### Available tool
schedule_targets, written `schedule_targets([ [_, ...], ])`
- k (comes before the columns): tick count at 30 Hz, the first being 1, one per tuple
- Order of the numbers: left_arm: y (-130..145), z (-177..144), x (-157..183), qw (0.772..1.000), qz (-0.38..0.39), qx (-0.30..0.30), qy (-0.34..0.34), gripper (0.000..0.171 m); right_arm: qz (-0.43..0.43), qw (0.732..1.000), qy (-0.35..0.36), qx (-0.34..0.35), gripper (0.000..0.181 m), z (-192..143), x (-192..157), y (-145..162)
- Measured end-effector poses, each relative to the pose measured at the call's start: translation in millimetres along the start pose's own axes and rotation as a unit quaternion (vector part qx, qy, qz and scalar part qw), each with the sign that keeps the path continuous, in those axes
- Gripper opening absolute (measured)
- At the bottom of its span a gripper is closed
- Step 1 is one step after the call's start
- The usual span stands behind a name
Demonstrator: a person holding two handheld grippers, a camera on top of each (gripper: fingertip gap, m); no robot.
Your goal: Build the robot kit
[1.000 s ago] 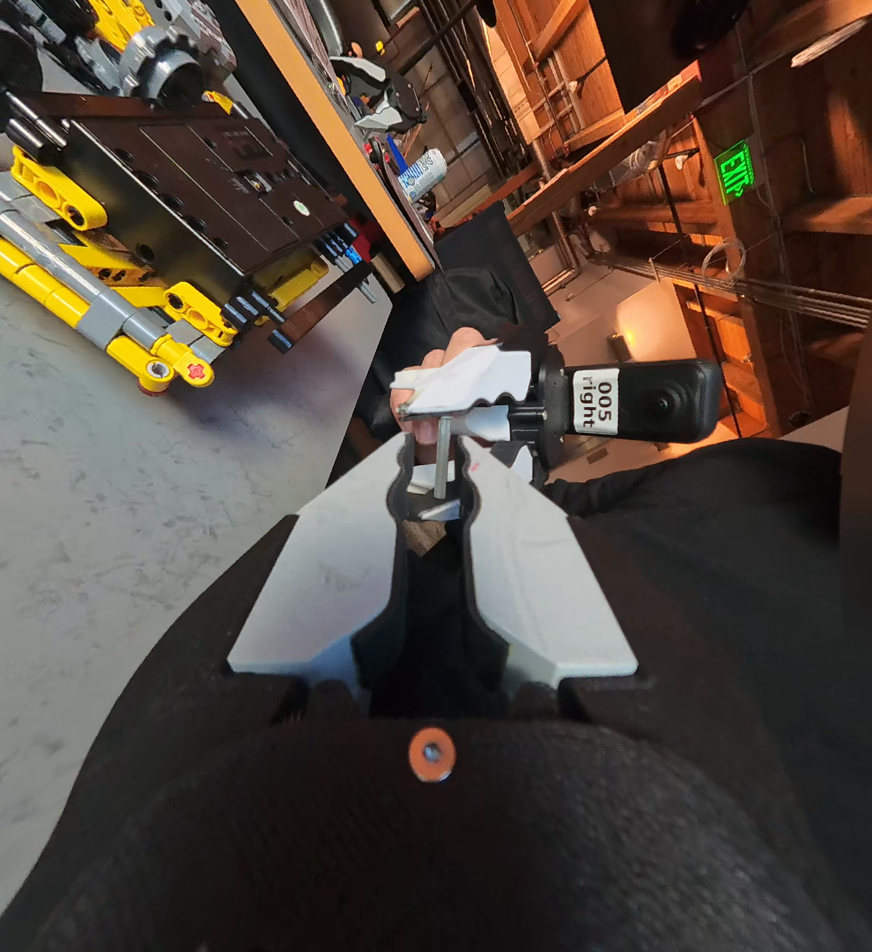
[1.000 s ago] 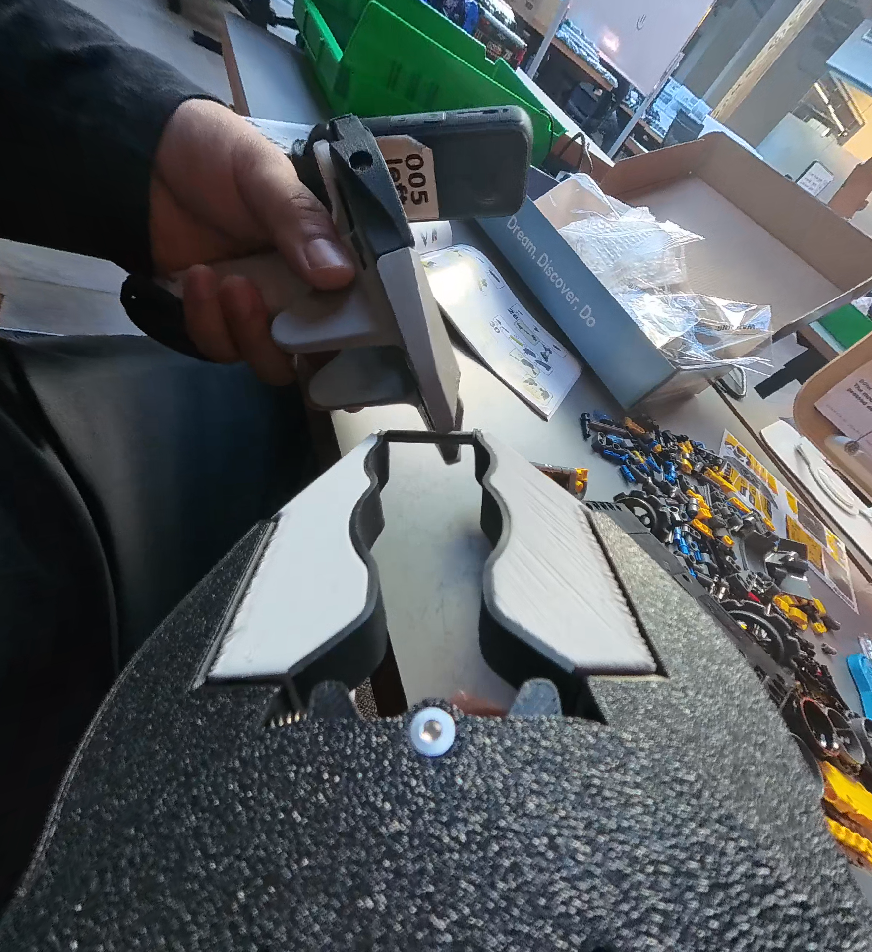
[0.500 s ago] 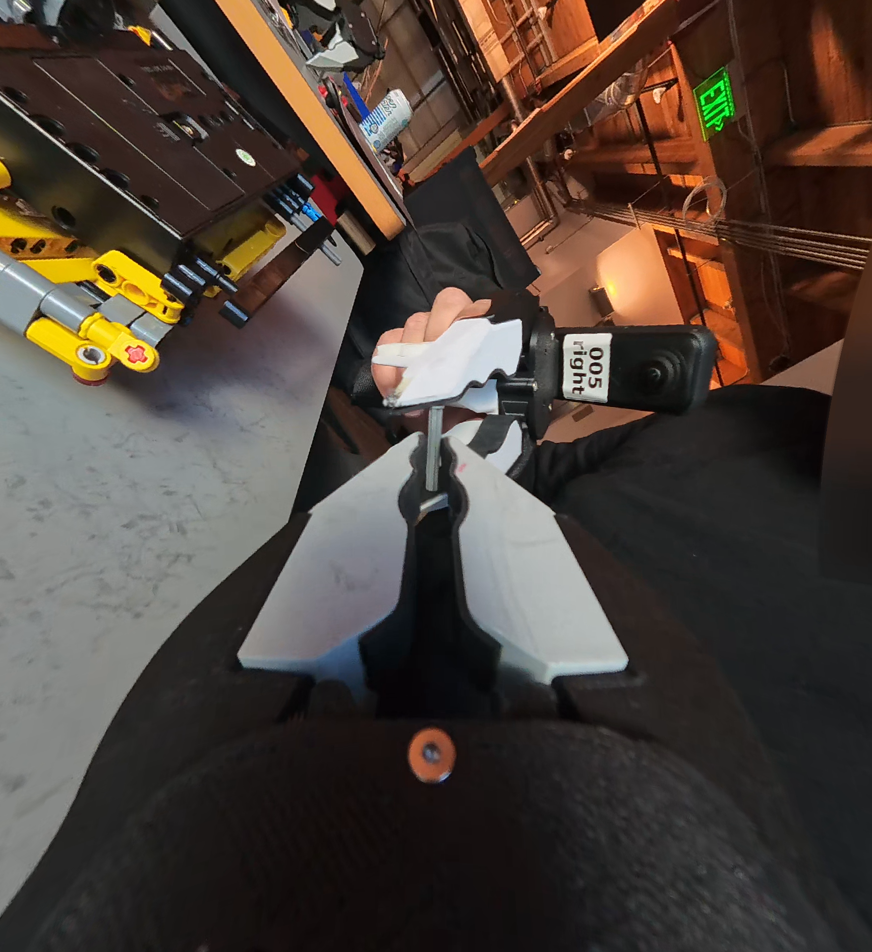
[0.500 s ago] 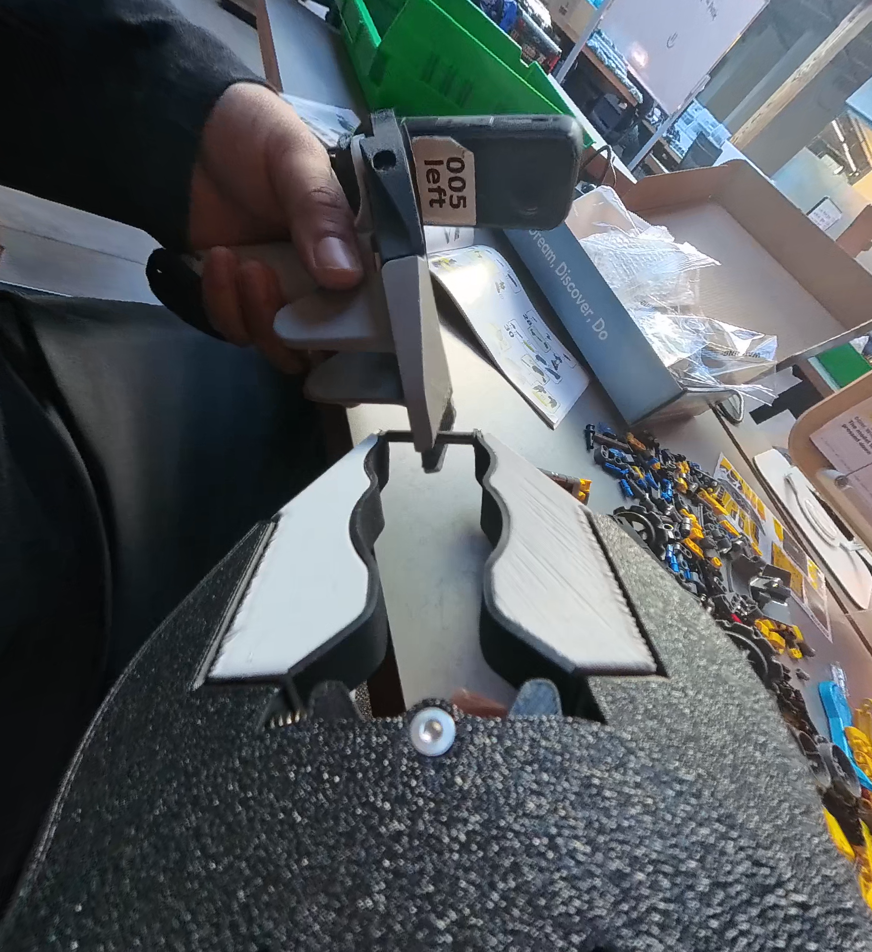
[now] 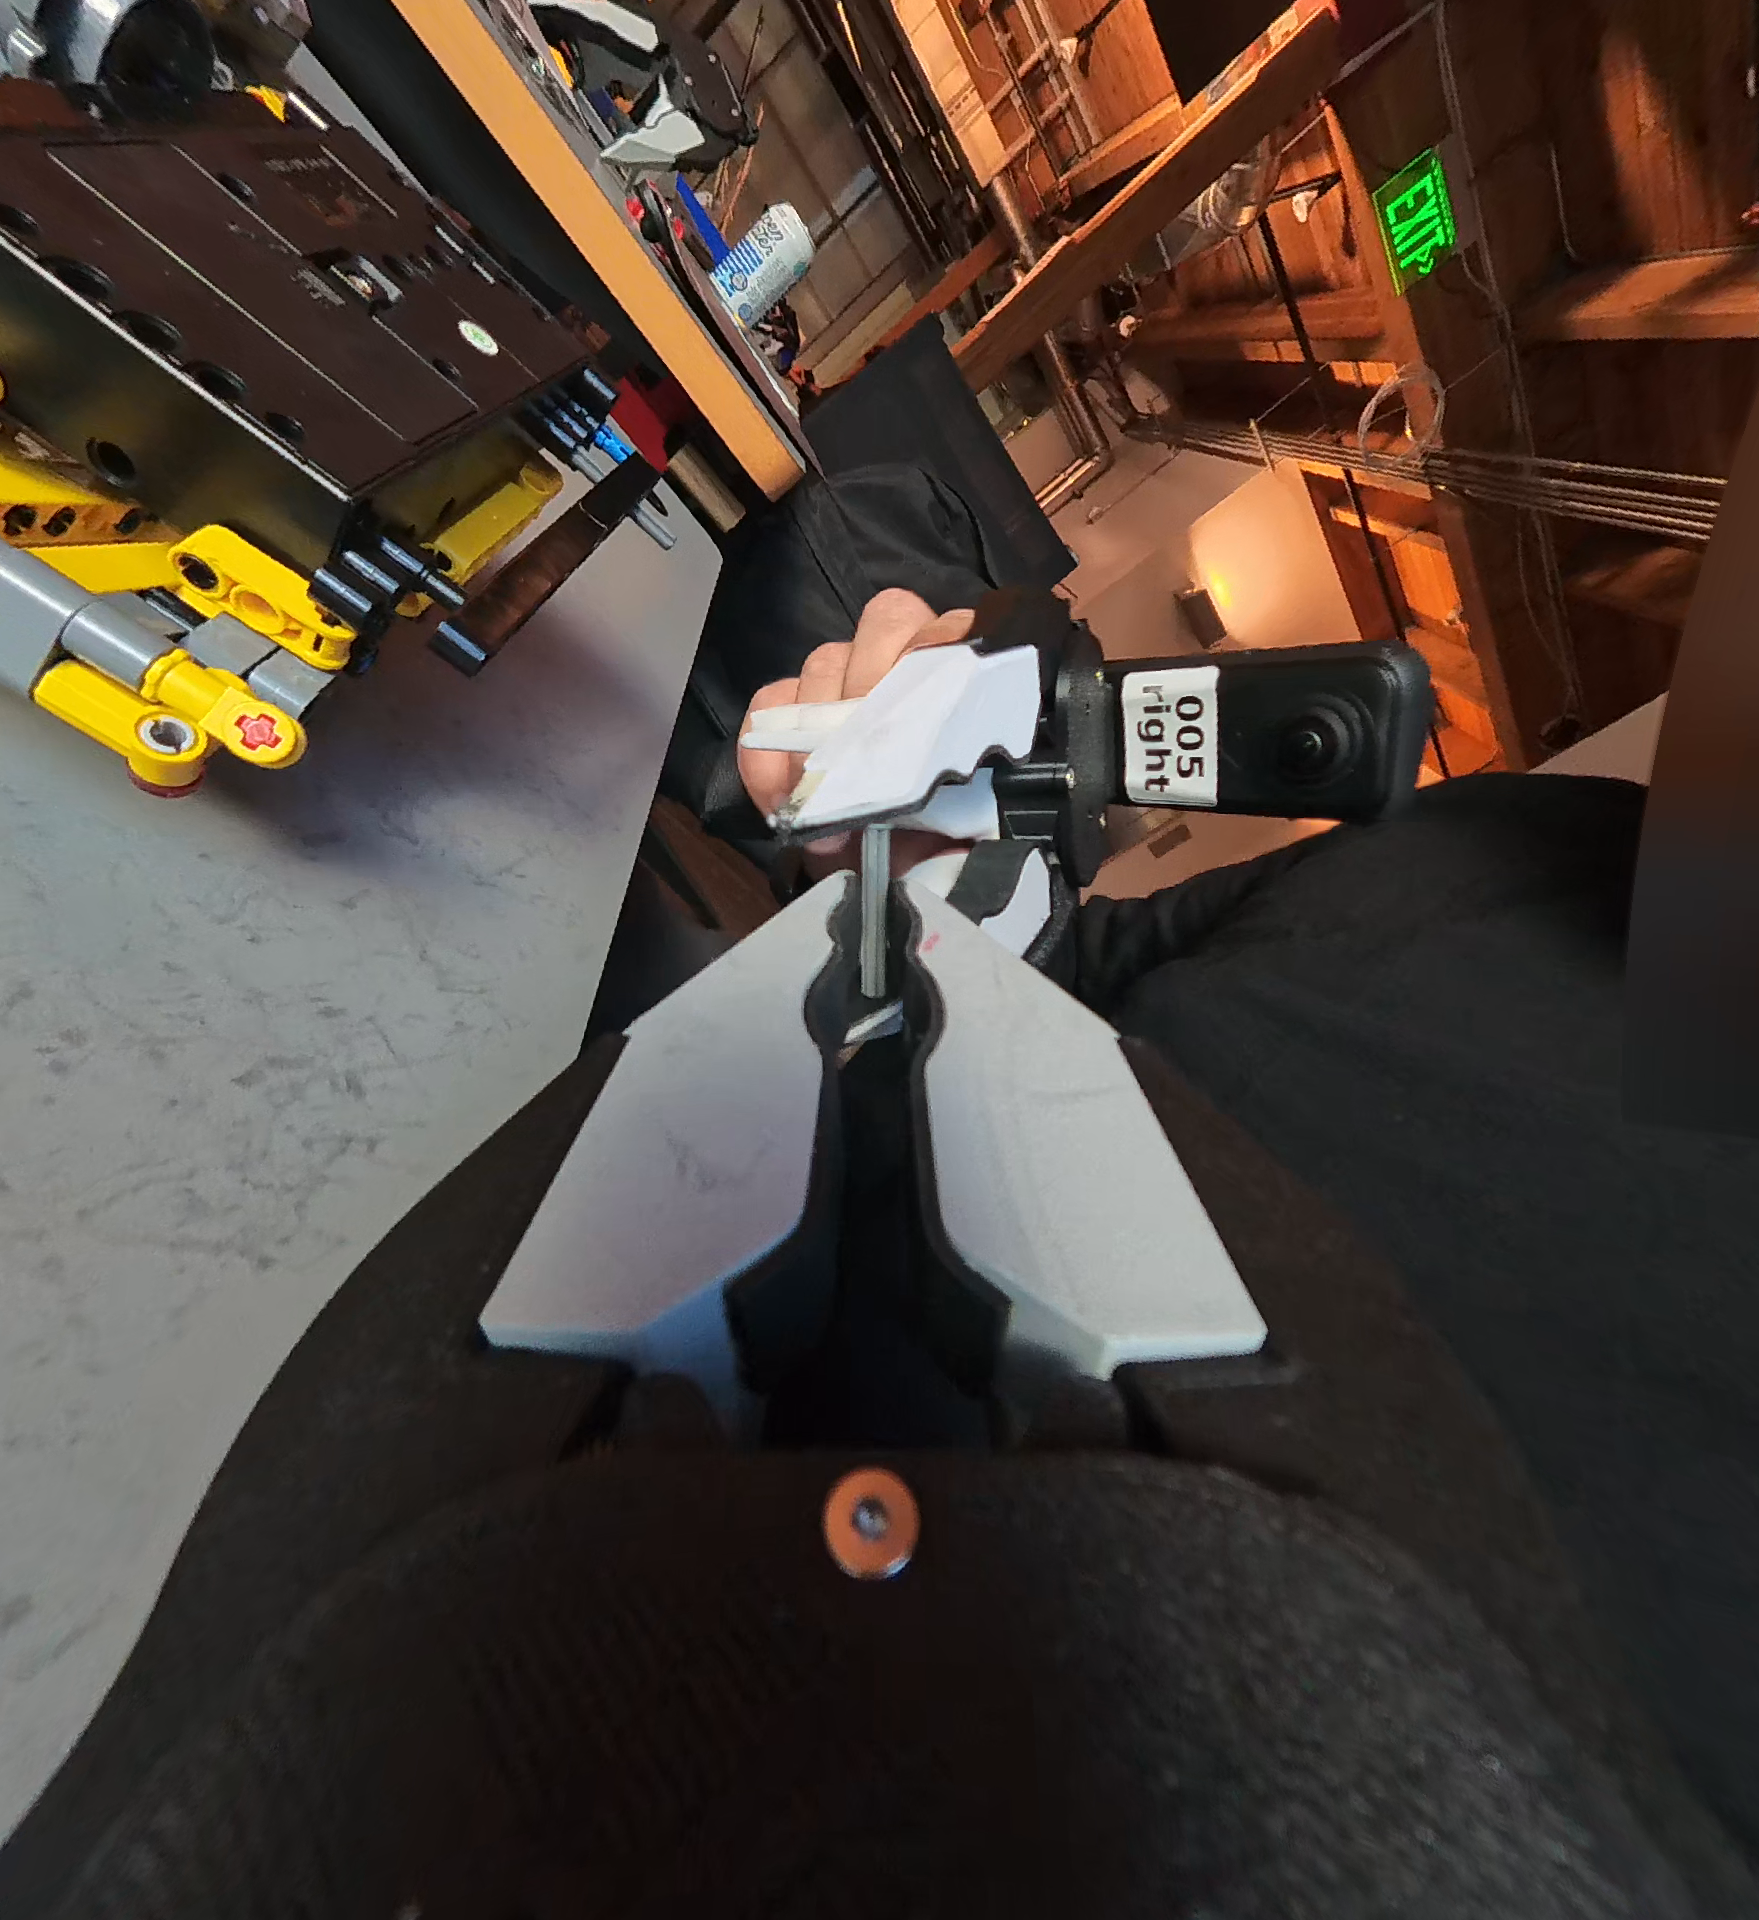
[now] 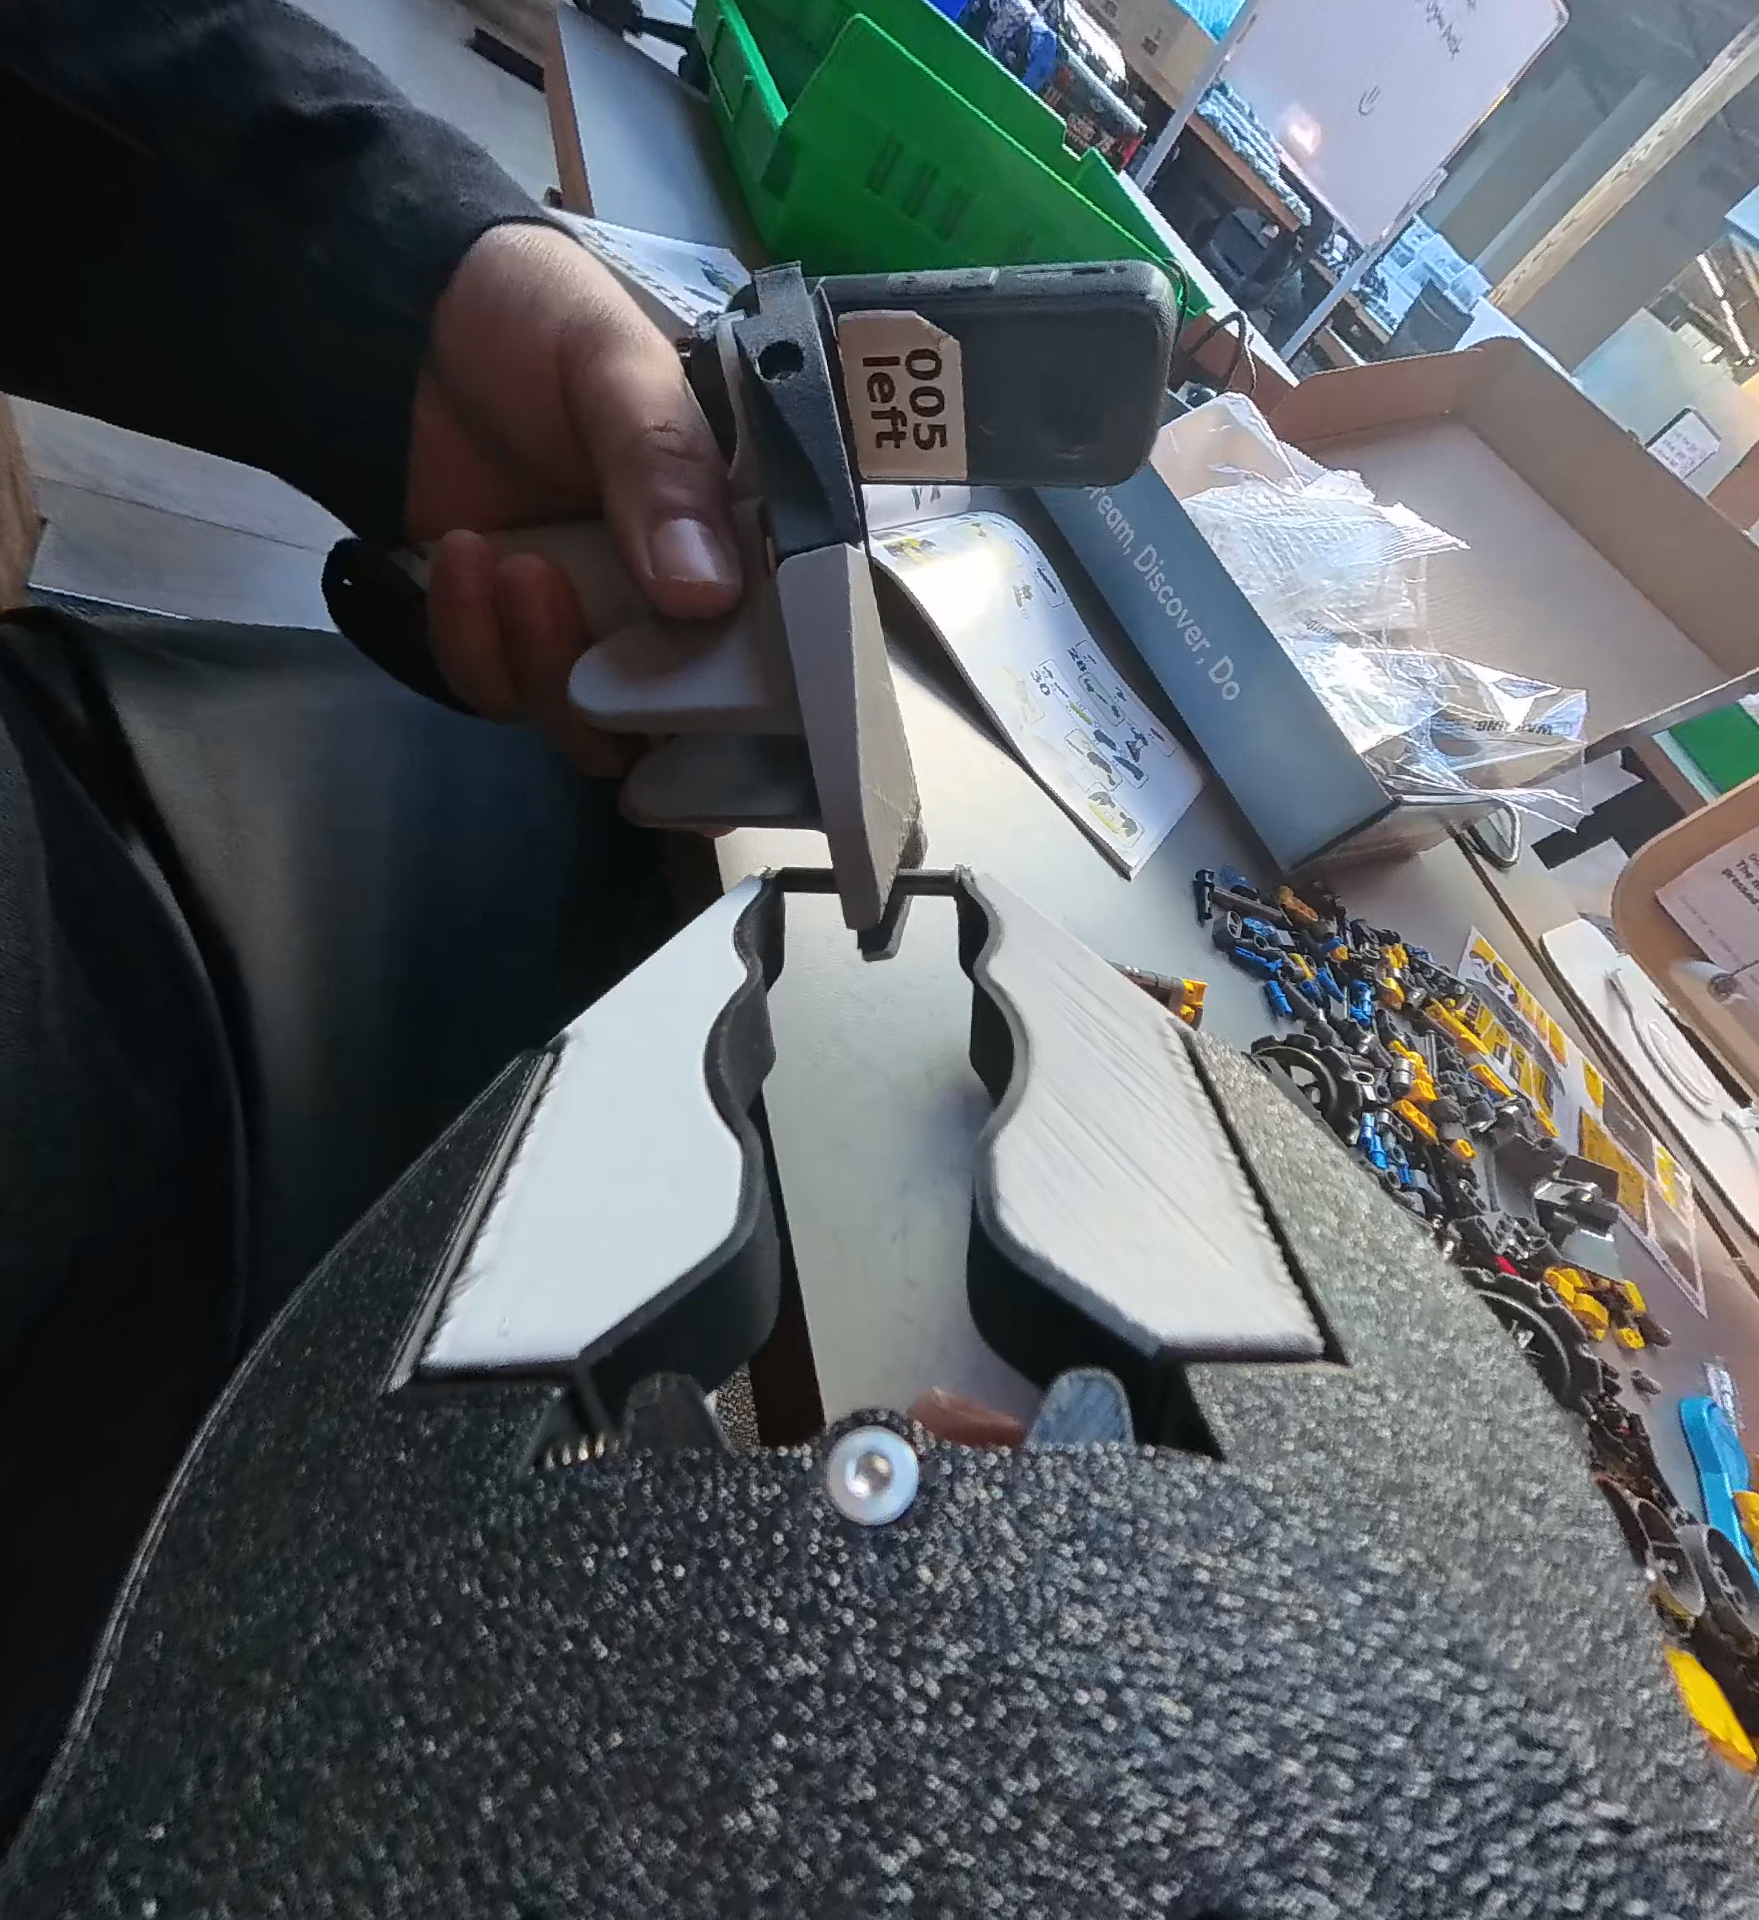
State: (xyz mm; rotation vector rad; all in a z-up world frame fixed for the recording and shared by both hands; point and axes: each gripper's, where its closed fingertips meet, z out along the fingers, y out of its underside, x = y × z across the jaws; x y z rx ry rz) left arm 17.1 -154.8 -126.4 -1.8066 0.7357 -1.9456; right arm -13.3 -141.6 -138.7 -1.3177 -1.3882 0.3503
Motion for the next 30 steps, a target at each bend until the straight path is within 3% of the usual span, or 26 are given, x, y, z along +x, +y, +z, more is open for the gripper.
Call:
schedule_targets([
  [5, -10, -2, -1, 0.999, -0.013, 0.036, 0.002, 0.001, 0.03, 0.999, 0.011, 0.011, 0.033, -1, 7, -2],
  [11, -34, -12, 0, 0.99, -0.043, 0.133, 0.018, 0.001, 0.052, 0.998, 0.039, 0.006, 0.029, -3, 20, -3],
  [15, -46, -25, -9, 0.984, -0.042, 0.17, -0.019, 0.001, 0.142, 0.987, 0.075, 0.016, 0.032, -8, 33, -2],
  [19, -52, -36, -12, 0.979, -0.059, 0.195, -0.024, 0.001, 0.287, 0.95, 0.124, 0.003, 0.039, -19, 39, 25],
  [21, -50, -35, -11, 0.979, -0.063, 0.194, -0.021, 0.001, 0.307, 0.94, 0.151, -0.017, 0.042, -30, 41, 41],
  [23, -46, -33, -14, 0.981, -0.056, 0.184, -0.029, 0.001, 0.222, 0.953, 0.188, -0.079, 0.049, -46, 46, 57],
  [25, -44, -33, -15, 0.981, -0.056, 0.181, -0.03, 0.001, 0.093, 0.958, 0.212, -0.168, 0.045, -61, 53, 70],
  [30, -42, -33, -14, 0.983, -0.047, 0.176, -0.038, 0.001, -0.12, 0.934, 0.22, -0.256, 0.04, -71, 63, 59],
])
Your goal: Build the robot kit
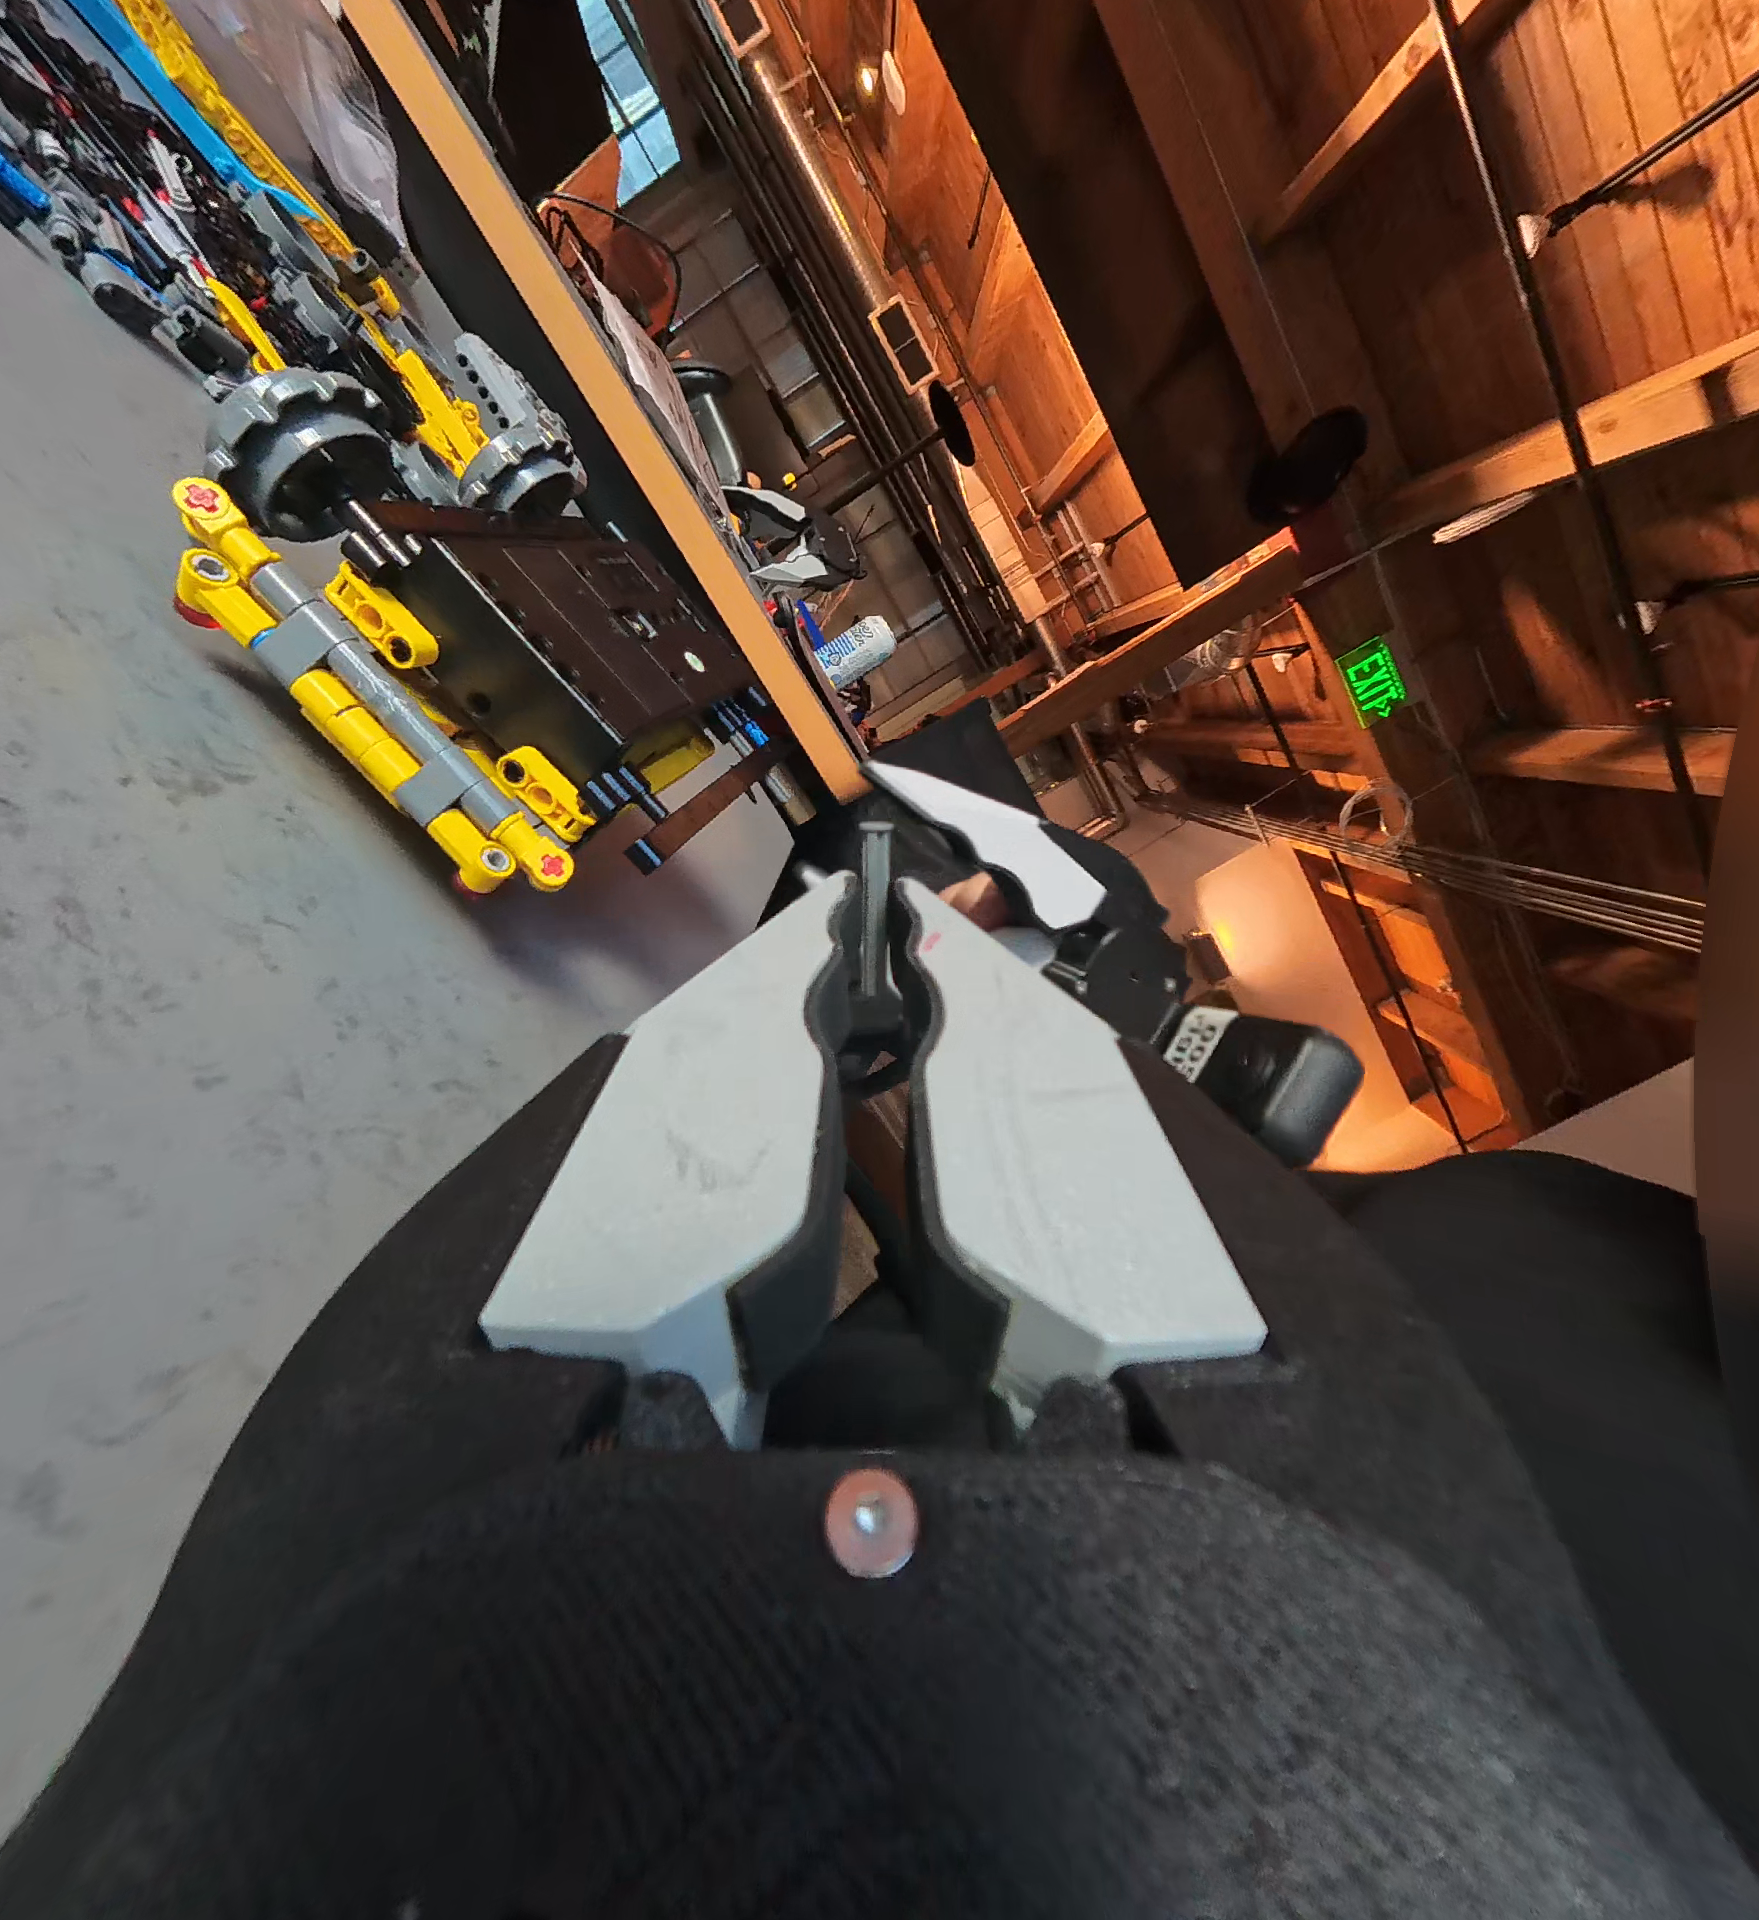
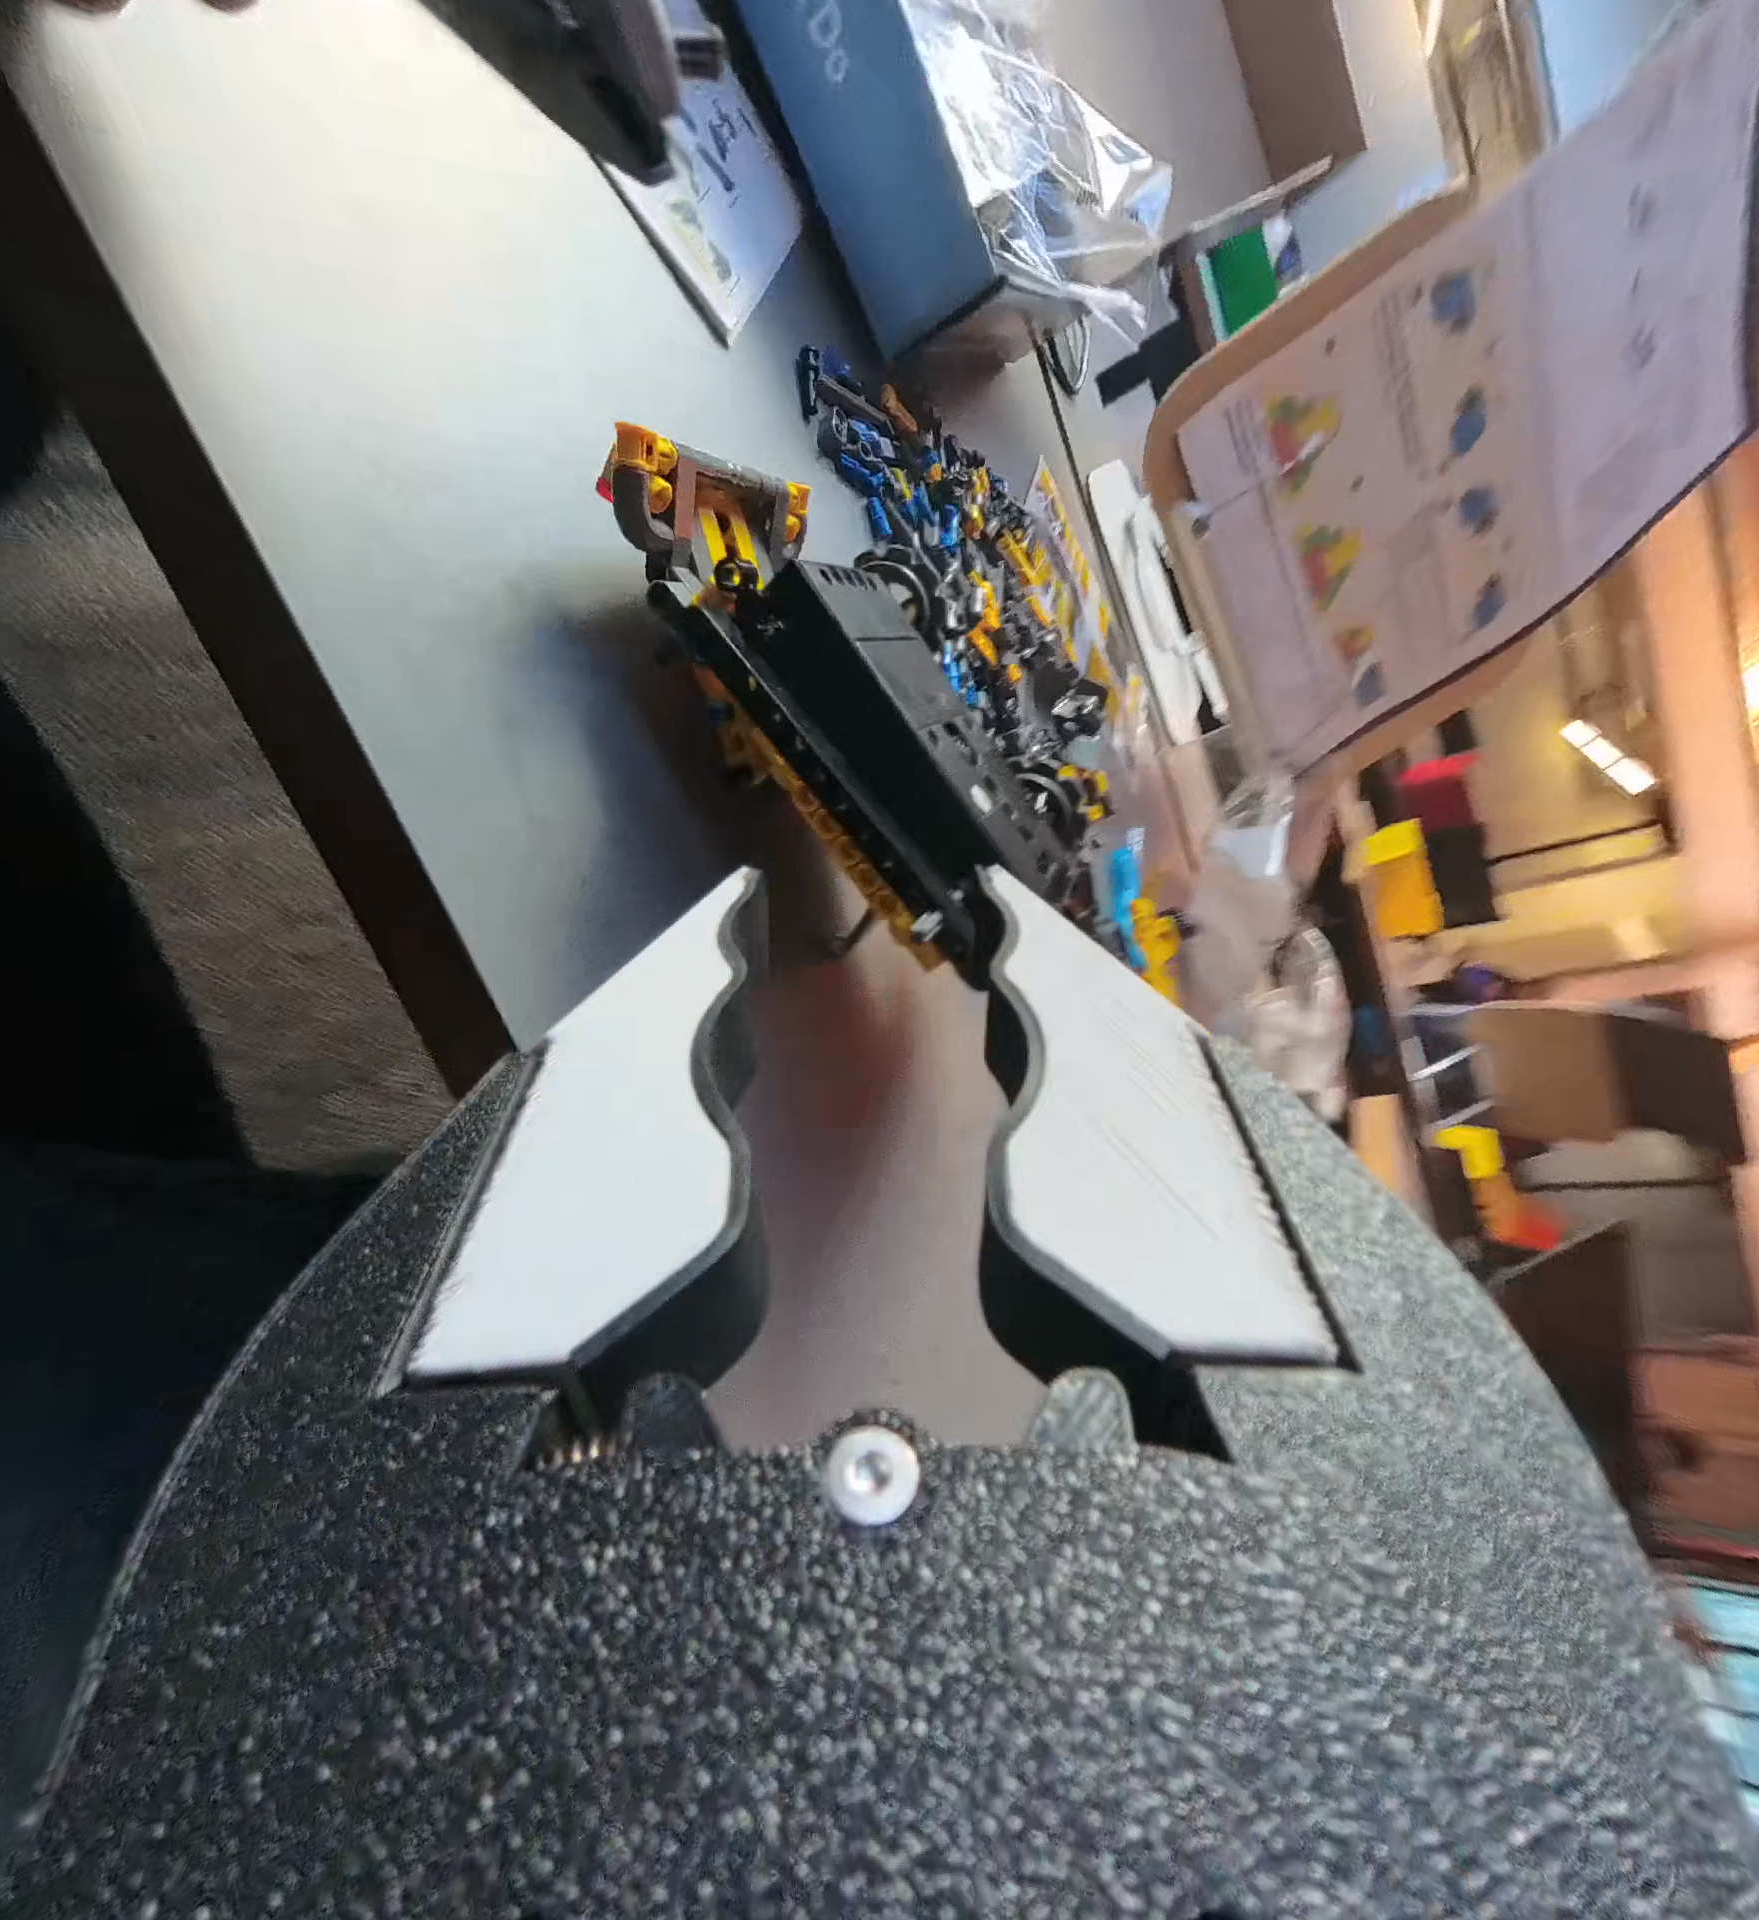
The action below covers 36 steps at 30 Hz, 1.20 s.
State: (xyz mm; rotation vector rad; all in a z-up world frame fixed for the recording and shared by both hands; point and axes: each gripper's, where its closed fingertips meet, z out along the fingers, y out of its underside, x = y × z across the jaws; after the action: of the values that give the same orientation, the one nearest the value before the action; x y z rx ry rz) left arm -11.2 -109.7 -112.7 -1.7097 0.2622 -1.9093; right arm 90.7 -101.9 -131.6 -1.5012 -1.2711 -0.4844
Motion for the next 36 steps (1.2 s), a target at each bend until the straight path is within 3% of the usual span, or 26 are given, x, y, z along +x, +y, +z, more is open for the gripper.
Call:
schedule_targets([
  [3, 0, -1, -1, 1.0, 0.0, 0.003, -0.001, 0.001, -0.107, 0.993, 0.042, -0.013, 0.027, -3, 11, -1],
  [6, 2, 0, 0, 1.0, -0.001, 0.0, 0.001, 0.001, -0.181, 0.981, 0.05, -0.05, 0.029, 6, 14, 13],
  [11, 6, 3, 3, 1.0, -0.015, -0.005, 0.008, 0.001, -0.245, 0.965, 0.051, -0.075, 0.033, 18, 12, 22],
  [14, 9, 5, 5, 0.999, -0.038, -0.008, 0.015, 0.001, -0.275, 0.956, 0.056, -0.083, 0.025, 27, 12, 26],
  [18, 12, 5, 5, 0.999, -0.04, -0.012, 0.013, 0.001, -0.283, 0.954, 0.069, -0.077, 0.008, 27, 16, 25],
  [36, 10, 7, -1, 0.998, -0.066, -0.005, 0.0, 0.001, -0.288, 0.953, 0.08, -0.058, 0.008, 5, 10, 21],
])
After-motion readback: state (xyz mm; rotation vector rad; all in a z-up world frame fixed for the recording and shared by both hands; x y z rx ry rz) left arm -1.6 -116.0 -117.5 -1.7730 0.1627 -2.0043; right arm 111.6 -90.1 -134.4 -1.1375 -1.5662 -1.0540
